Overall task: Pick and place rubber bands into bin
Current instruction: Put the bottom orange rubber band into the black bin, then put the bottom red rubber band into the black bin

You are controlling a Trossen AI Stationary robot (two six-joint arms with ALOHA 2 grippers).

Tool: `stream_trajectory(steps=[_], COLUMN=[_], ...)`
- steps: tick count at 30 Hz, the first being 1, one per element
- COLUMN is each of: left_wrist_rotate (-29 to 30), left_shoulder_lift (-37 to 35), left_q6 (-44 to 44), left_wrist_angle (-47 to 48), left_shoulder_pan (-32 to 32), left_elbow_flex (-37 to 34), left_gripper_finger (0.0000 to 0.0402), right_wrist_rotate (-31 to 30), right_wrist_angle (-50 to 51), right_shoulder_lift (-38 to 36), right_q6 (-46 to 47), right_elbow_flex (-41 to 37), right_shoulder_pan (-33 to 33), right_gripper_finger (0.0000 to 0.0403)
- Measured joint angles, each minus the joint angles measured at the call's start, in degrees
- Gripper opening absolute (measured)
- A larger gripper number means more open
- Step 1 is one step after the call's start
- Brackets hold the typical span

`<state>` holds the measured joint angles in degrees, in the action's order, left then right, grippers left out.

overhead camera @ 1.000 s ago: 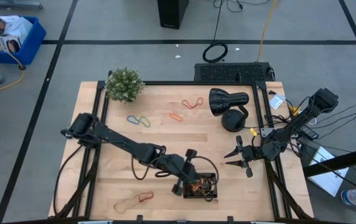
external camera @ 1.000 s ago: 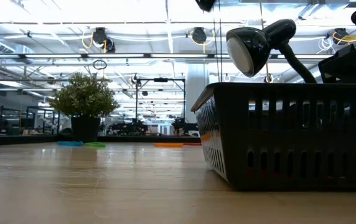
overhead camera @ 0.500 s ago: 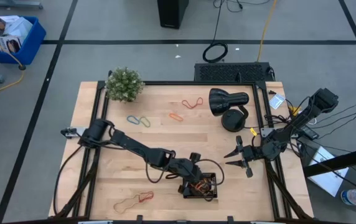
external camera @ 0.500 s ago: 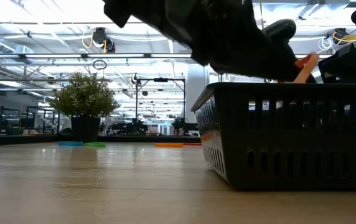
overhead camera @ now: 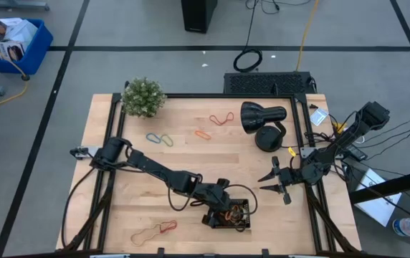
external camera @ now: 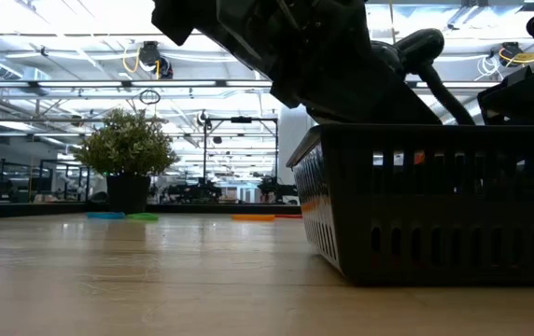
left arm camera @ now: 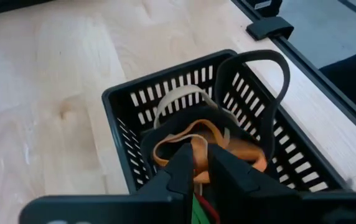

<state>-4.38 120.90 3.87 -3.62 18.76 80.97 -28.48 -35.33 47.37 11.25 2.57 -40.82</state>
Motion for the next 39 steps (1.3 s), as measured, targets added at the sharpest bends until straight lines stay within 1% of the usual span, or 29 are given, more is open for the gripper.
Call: stream_trajectory(steps=[5,11,19,22,26,29,32,34,37,39], left_wrist_rotate=[-0.12,-3.78,-3.18,-3.13,-3.2,-3.15,-3.11,-3.12,-3.08,-3.04], left_shoulder_lift=[0.0,-0.38,-0.78,-0.85,-0.85,-2.23,-5.29,-7.41,-11.07,-13.85], left_q6=[-0.01,-1.02,-1.41,-1.41,-0.76,-0.52,0.23,0.1,0.0,-1.87], left_wrist_angle=[0.05,0.99,1.41,2.36,2.92,6.76,10.18,12.14,18.54,23.35], left_shoulder_pan=[0.04,0.0,0.07,0.07,0.07,0.07,0.07,0.16,0.58,1.09], left_elbow_flex=[0.0,0.0,0.02,0.02,0.02,-0.07,-0.07,0.02,0.02,0.02], left_gripper_finger=[0.0068,0.0094,0.0139,0.0161,0.0207,0.0241,0.0265,0.0277,0.0289,0.0294], right_wrist_rotate=[-0.02,0.01,0.01,0.01,0.01,0.01,0.01,0.02,0.02,0.03], right_wrist_angle=[0.02,0.02,0.01,0.0,-0.01,0.02,-0.01,0.02,0.04,0.02], right_shoulder_lift=[0.0,0.0,0.0,0.0,0.0,0.0,-0.01,-0.01,-0.02,0.0], right_q6=[0.0,-0.01,0.02,0.02,0.02,0.02,0.02,0.02,0.02,0.02], right_elbow_flex=[0.01,0.0,0.0,0.01,0.0,0.0,0.01,0.01,0.0,0.02], right_shoulder_pan=[0.0,0.0,0.0,0.0,0.0,0.0,0.0,0.0,0.0,0.0], right_gripper_finger=[0.0116,0.0116,0.0116,0.0116,0.0116,0.0116,0.0116,0.0116,0.0116,0.0116])
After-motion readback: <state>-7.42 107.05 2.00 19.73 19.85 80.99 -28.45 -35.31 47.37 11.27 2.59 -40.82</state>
